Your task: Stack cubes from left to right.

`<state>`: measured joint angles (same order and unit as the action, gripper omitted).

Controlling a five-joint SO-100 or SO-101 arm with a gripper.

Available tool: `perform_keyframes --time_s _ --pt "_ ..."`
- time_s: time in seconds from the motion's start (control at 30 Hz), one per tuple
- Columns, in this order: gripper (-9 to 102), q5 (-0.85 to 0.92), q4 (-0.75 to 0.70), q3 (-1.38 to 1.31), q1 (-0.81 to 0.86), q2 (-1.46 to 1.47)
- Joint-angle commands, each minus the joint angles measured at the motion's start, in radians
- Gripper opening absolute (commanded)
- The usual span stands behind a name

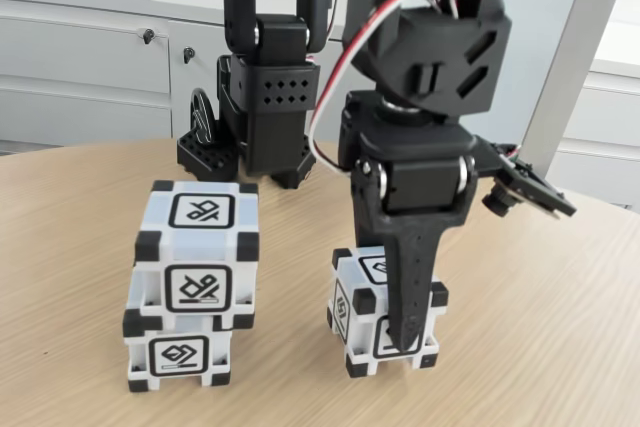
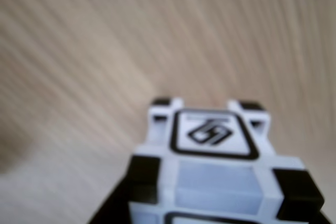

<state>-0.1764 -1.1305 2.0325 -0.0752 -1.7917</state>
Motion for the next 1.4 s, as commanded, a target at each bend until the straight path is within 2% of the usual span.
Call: perform_keyframes --time_s 0.0,0.23,0.7,1.03,1.17,1.37 --pt "0 0.020 0.005 -0.020 0.008 -0.075" --pt "0 0.075 -0.009 -0.029 0.008 -0.230" --pt "0 0.256 -0.014 -0.020 0.018 -0.736" --pt "0 0.267 -0.020 -0.032 0.270 -0.778" --pt "0 0.232 -0.101 -0.032 0.341 -0.776" --pt "0 0.169 -0.327 -0.035 0.359 -0.753"
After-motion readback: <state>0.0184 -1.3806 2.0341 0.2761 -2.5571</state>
